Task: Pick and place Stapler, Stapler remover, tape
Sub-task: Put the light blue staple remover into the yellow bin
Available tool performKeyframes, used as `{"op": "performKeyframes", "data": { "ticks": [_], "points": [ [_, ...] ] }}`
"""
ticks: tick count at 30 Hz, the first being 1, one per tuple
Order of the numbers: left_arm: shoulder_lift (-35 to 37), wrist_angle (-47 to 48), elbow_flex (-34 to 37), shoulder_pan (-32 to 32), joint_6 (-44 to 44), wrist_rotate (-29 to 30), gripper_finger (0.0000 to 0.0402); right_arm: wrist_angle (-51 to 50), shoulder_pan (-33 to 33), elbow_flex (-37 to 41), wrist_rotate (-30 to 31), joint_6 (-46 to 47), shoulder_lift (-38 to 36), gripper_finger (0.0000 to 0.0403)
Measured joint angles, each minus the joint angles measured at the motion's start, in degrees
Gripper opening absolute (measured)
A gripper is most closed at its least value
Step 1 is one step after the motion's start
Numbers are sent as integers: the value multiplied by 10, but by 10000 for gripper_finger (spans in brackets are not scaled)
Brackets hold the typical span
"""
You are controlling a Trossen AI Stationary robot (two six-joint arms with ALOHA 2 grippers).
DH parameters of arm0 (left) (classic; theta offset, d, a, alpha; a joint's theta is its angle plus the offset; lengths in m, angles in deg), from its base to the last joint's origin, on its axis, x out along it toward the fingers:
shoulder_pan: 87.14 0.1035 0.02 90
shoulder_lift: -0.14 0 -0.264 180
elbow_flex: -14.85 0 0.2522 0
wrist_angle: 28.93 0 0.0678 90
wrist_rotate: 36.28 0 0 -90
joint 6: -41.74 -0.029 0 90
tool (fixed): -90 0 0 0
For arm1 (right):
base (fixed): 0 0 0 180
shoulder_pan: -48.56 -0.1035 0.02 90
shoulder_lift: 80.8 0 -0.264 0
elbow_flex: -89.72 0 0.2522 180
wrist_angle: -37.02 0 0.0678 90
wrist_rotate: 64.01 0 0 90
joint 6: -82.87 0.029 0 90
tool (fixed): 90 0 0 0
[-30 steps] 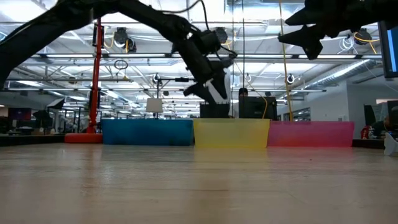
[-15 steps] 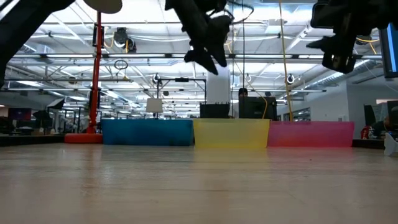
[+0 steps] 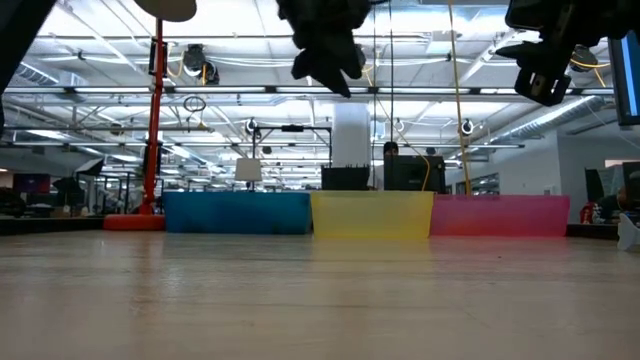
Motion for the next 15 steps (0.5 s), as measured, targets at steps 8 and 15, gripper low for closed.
{"op": "performKeyframes", "data": {
  "ticks": [8,15],
  "points": [
    [198,-209,300,-22,60,0,218,-84,-33,-38,29,-7,8,178],
    [407,-385,554,-53,91,17,218,-263,-54,-163,81,-27,58,178]
  ]
}}
